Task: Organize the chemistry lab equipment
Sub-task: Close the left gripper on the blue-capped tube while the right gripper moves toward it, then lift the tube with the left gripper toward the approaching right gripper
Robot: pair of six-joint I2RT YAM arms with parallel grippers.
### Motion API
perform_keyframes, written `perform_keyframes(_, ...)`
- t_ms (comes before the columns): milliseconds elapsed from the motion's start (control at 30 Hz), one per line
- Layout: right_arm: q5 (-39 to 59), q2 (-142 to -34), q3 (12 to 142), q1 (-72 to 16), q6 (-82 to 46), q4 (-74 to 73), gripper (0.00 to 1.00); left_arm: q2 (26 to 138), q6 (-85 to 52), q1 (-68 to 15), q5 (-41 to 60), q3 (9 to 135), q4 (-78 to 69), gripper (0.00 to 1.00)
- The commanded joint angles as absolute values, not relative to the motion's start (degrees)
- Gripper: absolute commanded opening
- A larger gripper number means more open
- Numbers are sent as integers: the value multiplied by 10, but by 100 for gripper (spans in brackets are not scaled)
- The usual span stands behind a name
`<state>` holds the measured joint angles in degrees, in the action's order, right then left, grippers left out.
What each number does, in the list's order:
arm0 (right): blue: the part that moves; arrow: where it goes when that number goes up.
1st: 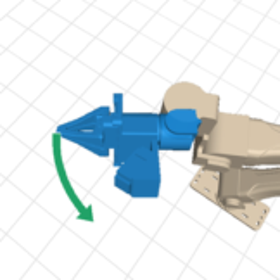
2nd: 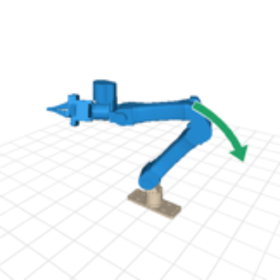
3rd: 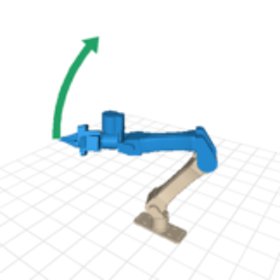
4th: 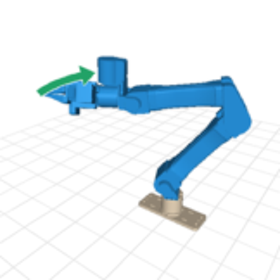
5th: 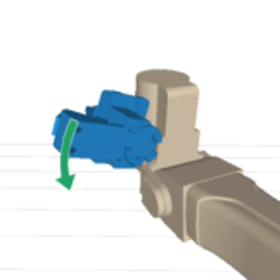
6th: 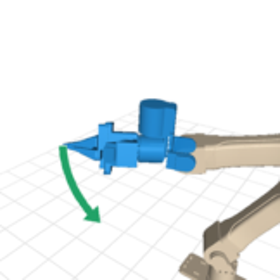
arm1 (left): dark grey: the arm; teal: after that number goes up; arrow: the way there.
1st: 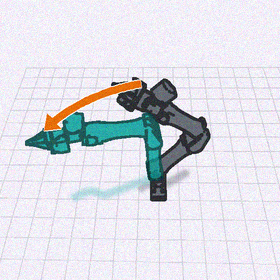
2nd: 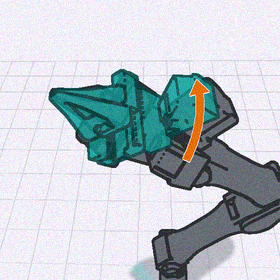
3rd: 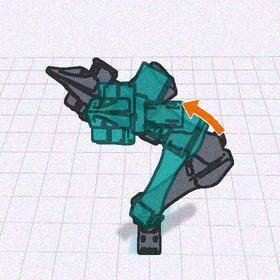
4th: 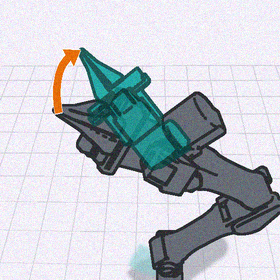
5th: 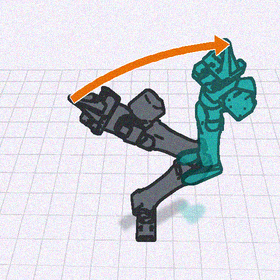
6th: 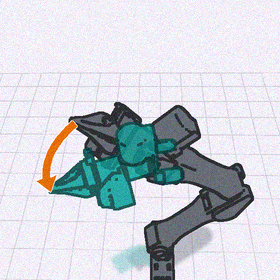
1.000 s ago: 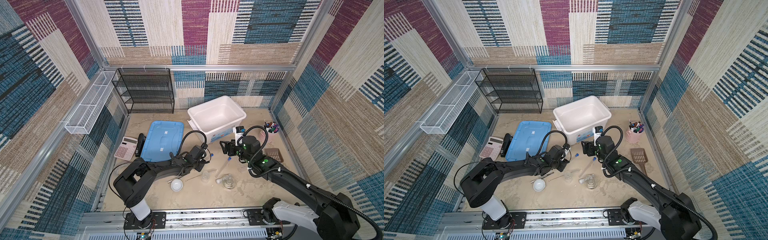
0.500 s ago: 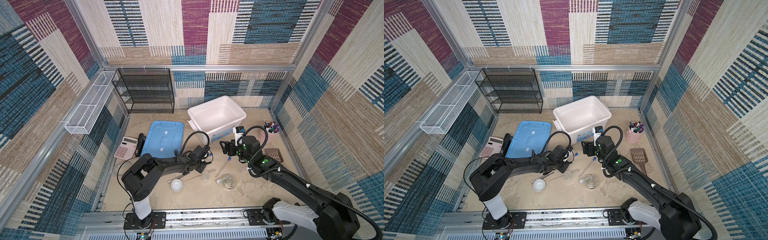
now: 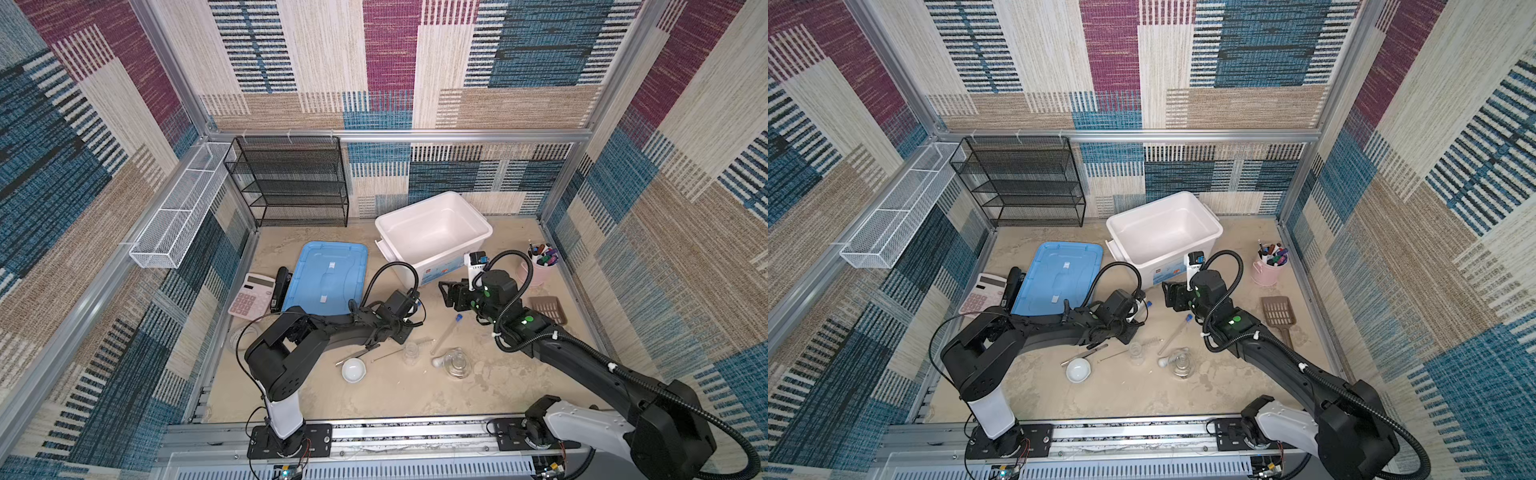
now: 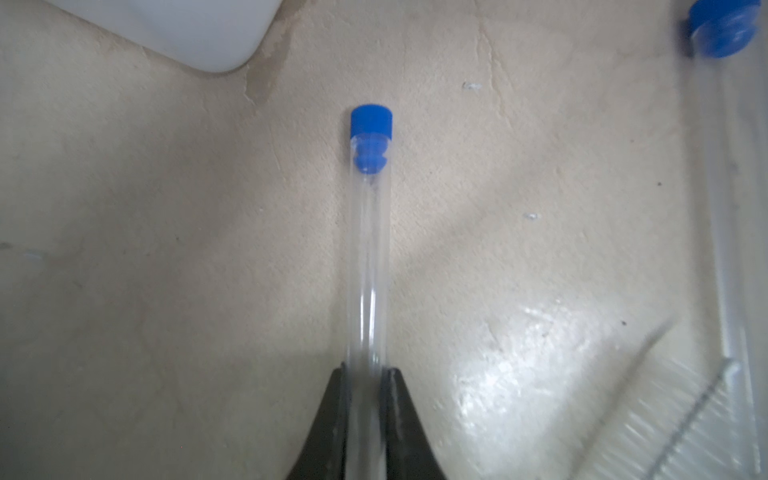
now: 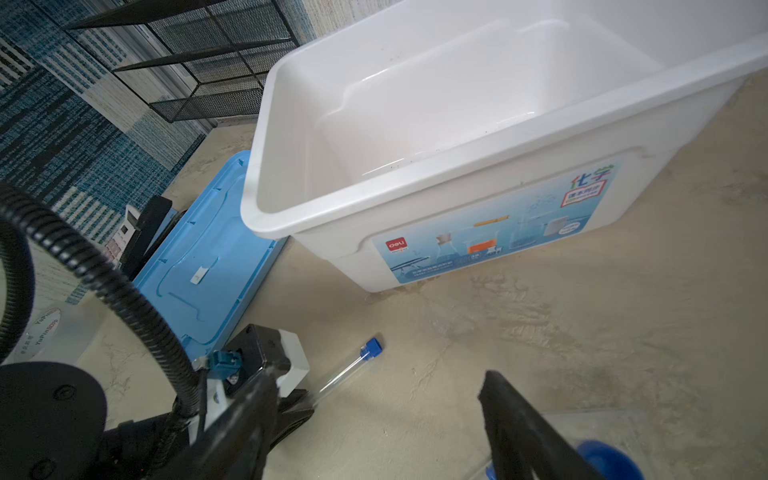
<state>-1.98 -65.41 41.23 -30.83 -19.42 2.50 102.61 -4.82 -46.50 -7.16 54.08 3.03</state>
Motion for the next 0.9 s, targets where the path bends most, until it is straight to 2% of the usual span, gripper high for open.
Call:
perform_keyframes(0,-2,-663,423,-309,-187,11,80,1021,-55,-462,-76,532,60,10)
perform_keyframes(200,37,-680,434,-309,-181,4,82,985,-48,-462,-76,517,31,9)
perform_keyframes(533,112,-707,444,-309,-199,-12,67,865,-9,-464,-64,455,-55,9)
perform_keyframes(867,188,-743,454,-309,-226,-26,62,775,6,-468,-44,374,-154,9)
